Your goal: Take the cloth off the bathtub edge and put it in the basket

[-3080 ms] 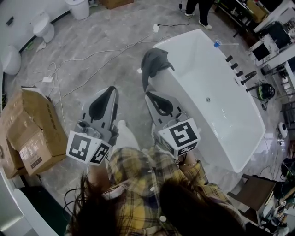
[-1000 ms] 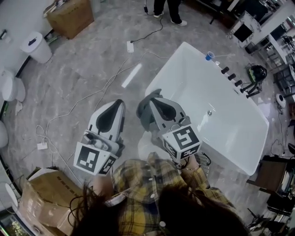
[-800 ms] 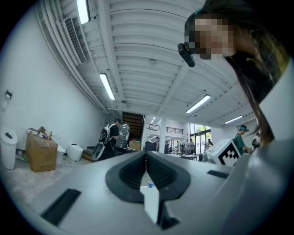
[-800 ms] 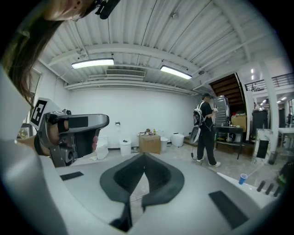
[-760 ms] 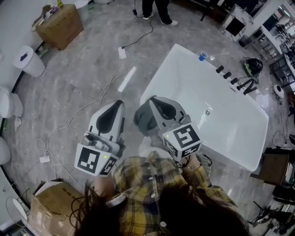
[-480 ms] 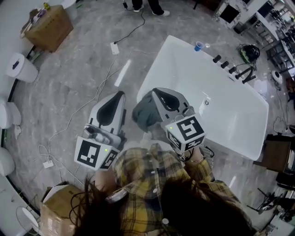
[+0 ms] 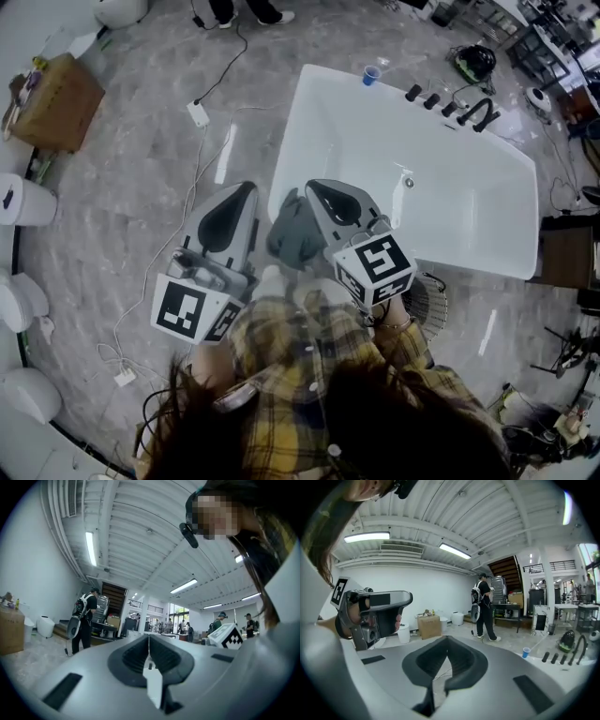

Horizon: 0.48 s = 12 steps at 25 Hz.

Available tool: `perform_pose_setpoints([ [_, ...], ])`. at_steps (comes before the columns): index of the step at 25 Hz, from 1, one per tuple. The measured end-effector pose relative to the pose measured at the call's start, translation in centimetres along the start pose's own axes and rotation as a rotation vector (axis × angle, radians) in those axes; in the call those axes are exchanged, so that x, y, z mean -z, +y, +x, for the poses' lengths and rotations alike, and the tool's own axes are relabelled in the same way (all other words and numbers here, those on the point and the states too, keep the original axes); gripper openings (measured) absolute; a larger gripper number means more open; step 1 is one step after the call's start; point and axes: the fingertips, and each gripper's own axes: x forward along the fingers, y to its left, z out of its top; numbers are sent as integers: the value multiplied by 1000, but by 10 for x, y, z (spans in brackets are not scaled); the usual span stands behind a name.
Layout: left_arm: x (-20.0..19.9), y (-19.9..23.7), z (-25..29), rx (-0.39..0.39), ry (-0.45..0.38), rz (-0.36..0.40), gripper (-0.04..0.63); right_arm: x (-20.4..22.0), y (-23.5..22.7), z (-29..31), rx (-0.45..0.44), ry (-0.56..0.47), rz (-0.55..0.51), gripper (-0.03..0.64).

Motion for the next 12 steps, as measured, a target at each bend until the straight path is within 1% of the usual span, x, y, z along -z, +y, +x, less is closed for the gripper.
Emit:
perform_pose_setpoints([
  [8,20,8,34,126,65,-28,18,11,-24,6,116,28,49,15],
  [12,38,7,47,169,102,-53,18,22,-35,8,155,51,66,15],
])
